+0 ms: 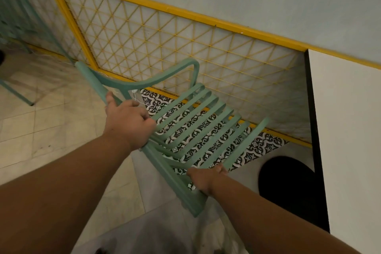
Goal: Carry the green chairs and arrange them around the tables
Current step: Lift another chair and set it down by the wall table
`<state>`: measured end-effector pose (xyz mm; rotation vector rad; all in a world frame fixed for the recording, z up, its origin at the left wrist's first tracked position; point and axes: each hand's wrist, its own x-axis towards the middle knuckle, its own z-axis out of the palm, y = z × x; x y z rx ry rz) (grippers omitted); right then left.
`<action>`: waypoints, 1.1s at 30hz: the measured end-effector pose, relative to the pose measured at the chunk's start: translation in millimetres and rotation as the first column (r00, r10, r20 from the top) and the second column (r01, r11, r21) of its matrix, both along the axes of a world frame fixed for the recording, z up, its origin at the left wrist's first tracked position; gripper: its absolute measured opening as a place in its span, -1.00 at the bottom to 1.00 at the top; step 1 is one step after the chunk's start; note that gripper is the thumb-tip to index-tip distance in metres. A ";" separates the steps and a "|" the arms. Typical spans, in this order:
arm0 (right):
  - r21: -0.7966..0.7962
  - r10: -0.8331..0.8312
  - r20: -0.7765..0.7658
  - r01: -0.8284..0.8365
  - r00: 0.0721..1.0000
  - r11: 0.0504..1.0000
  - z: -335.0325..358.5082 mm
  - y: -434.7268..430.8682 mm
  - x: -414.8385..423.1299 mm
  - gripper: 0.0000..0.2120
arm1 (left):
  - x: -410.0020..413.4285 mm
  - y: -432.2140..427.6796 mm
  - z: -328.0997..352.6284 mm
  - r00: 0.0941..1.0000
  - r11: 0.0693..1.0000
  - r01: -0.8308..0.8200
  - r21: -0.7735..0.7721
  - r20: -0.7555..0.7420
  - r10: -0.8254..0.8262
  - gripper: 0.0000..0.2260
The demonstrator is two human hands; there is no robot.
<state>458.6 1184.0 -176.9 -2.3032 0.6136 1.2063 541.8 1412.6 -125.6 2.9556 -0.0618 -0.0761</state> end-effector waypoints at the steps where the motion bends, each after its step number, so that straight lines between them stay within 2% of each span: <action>1: -0.006 0.017 -0.011 -0.017 1.000 1.000 1.8 2.4 0.0 -0.14 | 3.0 3.2 -1.4 1.000 1.000 0.008 0.014 -0.007 -0.008 -0.57; 3: -0.006 0.043 -0.013 -0.043 0.999 0.999 0.6 3.1 1.8 -0.15 | 7.0 6.2 -4.1 1.000 0.999 0.027 0.034 -0.003 -0.027 -0.56; 8: 0.034 0.041 -0.043 -0.040 0.998 0.999 -22.0 5.3 2.0 -0.02 | 7.1 9.3 -1.1 0.995 0.989 0.098 0.112 -0.017 -0.097 -0.46; 11: 0.041 -0.038 -0.004 0.039 0.999 0.998 -6.9 5.7 -3.8 0.02 | 8.8 11.0 5.0 0.995 0.984 0.093 0.151 -0.055 -0.085 -0.43; 14: 0.043 -0.064 0.004 0.064 0.998 0.997 -9.8 8.5 -4.3 0.02 | 8.1 13.2 10.1 0.985 0.964 0.155 0.216 -0.103 -0.136 -0.26; 17: 0.076 0.004 -0.039 -0.001 0.999 0.997 -24.1 15.5 -1.8 0.05 | 8.7 14.9 17.7 0.991 0.987 0.099 0.124 -0.104 -0.087 -0.44; 19: 0.099 0.033 -0.012 -0.032 0.999 0.995 -19.0 13.2 -1.8 -0.02 | 11.5 16.3 18.8 0.992 0.992 0.084 0.089 -0.099 -0.075 -0.51; 22: 0.165 0.027 0.029 -0.031 0.999 0.986 -5.8 2.0 1.4 -0.08 | 18.9 19.0 17.2 0.995 0.997 0.038 0.069 -0.098 -0.031 -0.51; 25: 0.157 0.073 0.130 -0.093 0.989 0.983 -19.9 -5.6 -2.7 -0.38 | 17.3 17.1 19.0 0.988 0.991 -0.100 0.092 -0.113 0.110 -0.43; 26: 0.143 0.148 0.146 -0.169 0.978 0.975 -21.9 -8.2 -5.5 -0.27 | 11.6 11.5 24.0 0.977 0.982 -0.177 0.068 -0.107 0.184 -0.41; 27: 0.106 0.241 0.155 -0.259 0.958 0.960 -25.3 -13.9 -6.0 -0.01 | 3.3 2.7 30.0 0.961 0.967 -0.252 0.030 -0.108 0.254 -0.38; 28: 0.071 0.304 0.173 -0.320 0.937 0.945 -26.2 -22.5 -4.2 0.14 | -7.6 -8.7 36.3 0.943 0.951 -0.309 -0.015 -0.130 0.305 -0.35; 30: 0.008 0.406 0.269 -0.423 0.874 0.906 -19.4 -39.1 -3.2 0.16 | -35.3 -37.4 43.3 0.923 0.931 -0.351 -0.103 -0.203 0.326 -0.31; 32: 0.046 0.472 0.243 -0.496 0.847 0.867 -6.7 -54.7 6.5 0.19 | -64.6 -66.4 39.8 0.917 0.908 -0.366 -0.206 -0.244 0.314 -0.28; 33: 0.054 0.496 0.204 -0.516 0.844 0.855 -2.1 -60.5 13.4 0.15 | -76.5 -77.9 36.6 0.905 0.868 -0.407 -0.284 -0.251 0.342 -0.26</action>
